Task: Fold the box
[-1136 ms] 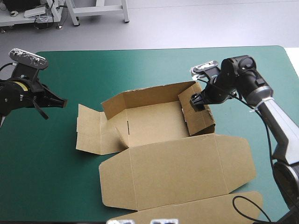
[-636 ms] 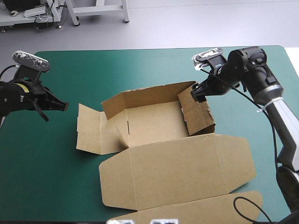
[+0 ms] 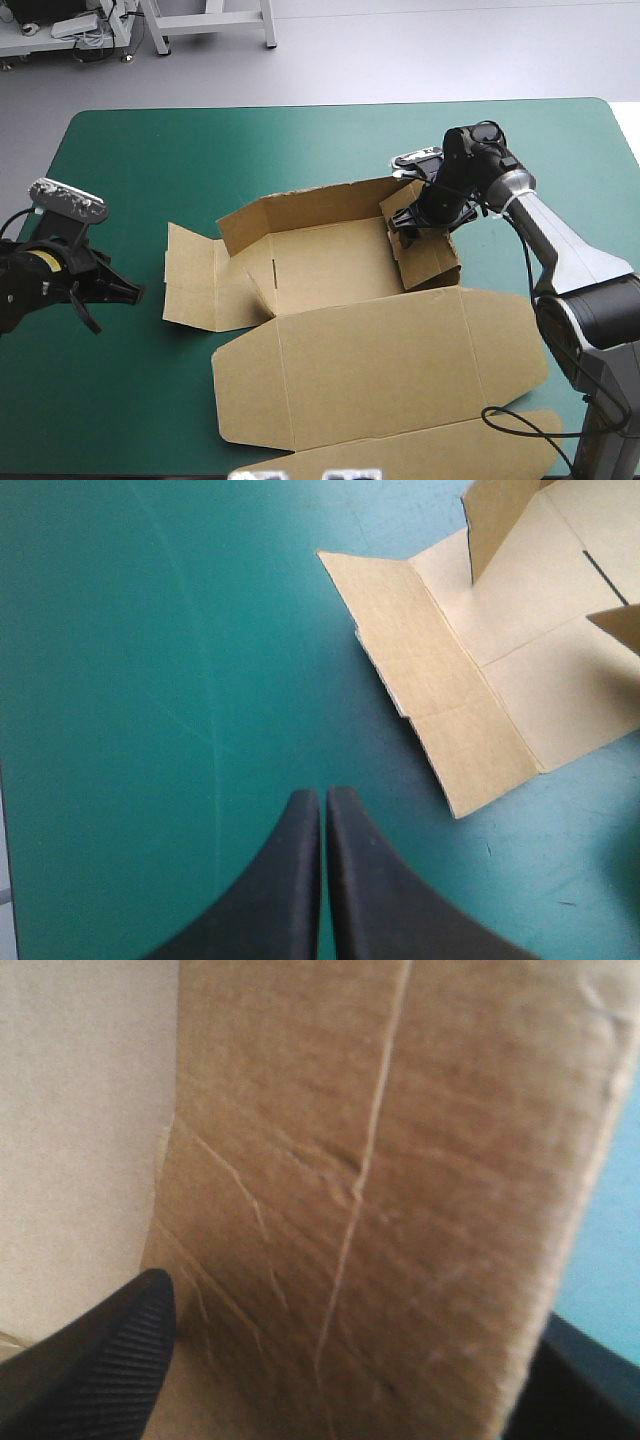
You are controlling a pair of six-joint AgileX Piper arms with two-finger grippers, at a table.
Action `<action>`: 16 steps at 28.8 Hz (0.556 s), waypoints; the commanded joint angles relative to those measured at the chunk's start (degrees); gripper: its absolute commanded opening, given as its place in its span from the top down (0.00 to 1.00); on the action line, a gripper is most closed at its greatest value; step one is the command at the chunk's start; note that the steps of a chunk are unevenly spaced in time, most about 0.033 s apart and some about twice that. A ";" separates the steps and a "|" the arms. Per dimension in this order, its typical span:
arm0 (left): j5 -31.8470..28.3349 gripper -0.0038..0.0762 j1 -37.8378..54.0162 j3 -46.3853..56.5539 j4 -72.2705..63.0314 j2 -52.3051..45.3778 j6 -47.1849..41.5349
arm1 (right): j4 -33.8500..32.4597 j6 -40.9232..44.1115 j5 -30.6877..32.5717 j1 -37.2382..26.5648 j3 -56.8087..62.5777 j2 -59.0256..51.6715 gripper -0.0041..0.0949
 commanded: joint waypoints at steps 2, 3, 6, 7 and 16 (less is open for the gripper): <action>-7.58 0.94 0.02 3.38 -0.17 -4.08 -0.42 | 1.92 -0.56 0.81 -0.14 -1.48 -2.10 0.41; -7.72 0.94 0.02 3.67 -0.17 -4.33 -0.42 | 1.92 -0.56 0.81 -0.14 -1.48 -2.14 0.47; -7.72 0.94 0.02 3.93 -0.17 -4.42 -0.42 | 1.92 -0.75 0.81 -0.14 -1.48 -2.14 0.65; -7.61 0.94 0.02 3.93 -0.17 -4.42 -0.42 | 1.92 -1.01 0.81 -0.14 -1.48 -2.14 0.72; -8.62 0.94 0.02 3.93 -0.17 -4.42 -1.63 | 0.19 -1.27 0.81 -1.42 -1.80 -4.81 0.98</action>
